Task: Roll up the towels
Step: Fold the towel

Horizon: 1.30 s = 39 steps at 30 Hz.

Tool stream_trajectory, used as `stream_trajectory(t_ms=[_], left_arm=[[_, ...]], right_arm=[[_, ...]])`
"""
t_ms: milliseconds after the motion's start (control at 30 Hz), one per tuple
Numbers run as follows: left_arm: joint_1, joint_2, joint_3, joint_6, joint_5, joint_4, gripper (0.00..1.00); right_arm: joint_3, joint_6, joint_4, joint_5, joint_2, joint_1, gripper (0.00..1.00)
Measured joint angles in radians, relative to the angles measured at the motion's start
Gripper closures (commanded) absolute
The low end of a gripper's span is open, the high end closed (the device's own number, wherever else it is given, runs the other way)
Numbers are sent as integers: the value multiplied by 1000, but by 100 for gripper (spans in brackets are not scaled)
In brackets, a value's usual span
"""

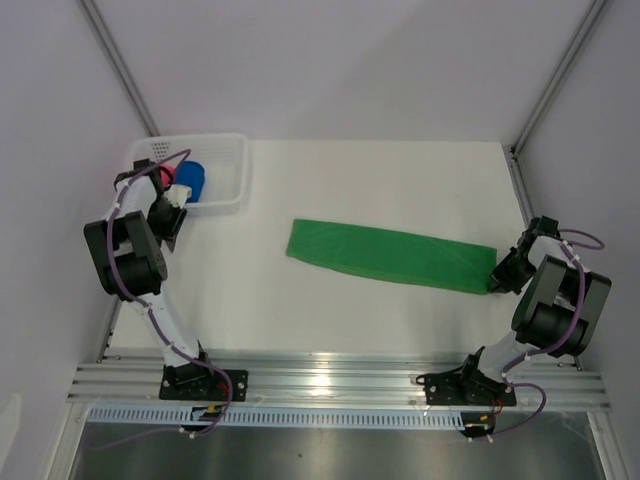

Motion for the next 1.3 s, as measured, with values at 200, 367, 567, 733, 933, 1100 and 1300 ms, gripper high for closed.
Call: stream_trajectory(t_ms=[200, 367, 567, 733, 933, 1100, 1300], left_arm=[[-103, -195, -68, -5, 92, -72, 56], [-247, -286, -48, -17, 179, -115, 53], [-467, -219, 10, -33, 252, -111, 50], [-625, -35, 163, -71, 288, -68, 48], [-702, 159, 332, -108, 303, -34, 43], [-719, 273, 412, -123, 266, -57, 42], [-719, 370, 506, -127, 229, -99, 40]], right_arm=[[24, -16, -8, 48, 0, -1, 100], [43, -22, -8, 59, 10, -1, 90], [43, -20, -16, 69, 39, -2, 71], [44, -17, -27, 81, 39, -3, 65], [44, -14, -45, 100, 31, -3, 61], [44, -14, -74, 114, -6, -3, 60], [44, -15, -87, 130, -45, -7, 60]])
